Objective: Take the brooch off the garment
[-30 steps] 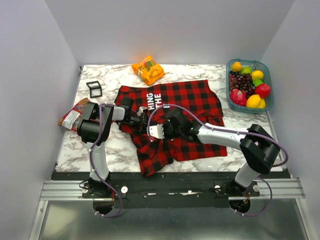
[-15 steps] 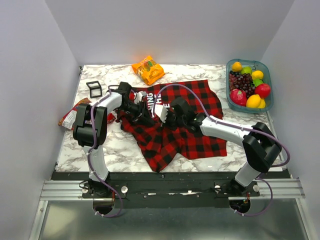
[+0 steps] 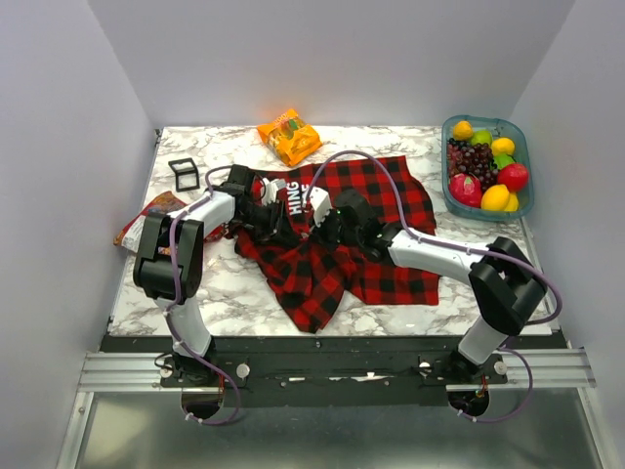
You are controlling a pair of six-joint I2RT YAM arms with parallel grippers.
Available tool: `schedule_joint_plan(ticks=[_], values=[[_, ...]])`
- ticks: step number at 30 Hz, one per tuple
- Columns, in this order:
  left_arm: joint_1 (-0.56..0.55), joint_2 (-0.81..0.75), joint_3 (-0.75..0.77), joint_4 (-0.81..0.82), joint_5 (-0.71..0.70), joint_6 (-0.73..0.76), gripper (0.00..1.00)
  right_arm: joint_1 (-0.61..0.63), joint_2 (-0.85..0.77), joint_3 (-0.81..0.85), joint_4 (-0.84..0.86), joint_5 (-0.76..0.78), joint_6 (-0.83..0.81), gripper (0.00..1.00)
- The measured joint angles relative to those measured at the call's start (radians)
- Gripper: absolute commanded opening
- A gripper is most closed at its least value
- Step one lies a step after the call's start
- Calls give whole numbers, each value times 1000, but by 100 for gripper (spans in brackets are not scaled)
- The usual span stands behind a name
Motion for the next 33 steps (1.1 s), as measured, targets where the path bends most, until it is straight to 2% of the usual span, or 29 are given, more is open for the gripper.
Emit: schedule_joint_plan(ticks=[10,14,18,21,25,27,33], values=[[-64,2,-39,140,131,-67,39,0,101,29,65,62,178,0],[-62,3,-28,116,164,-47,39,-10,106,34,70,21,198,0],[-20,10,95,-106,169,137,41,-39,105,34,76,-79,205,1],[33,11,254,-322,167,360,41,-68,105,34,73,-133,202,0],[81,5,366,-446,157,529,44,-96,104,34,73,-198,194,0],[84,-10,339,-419,144,543,44,-103,103,34,73,-219,193,0],[59,-101,111,-175,76,567,43,-103,102,51,74,-314,188,1]])
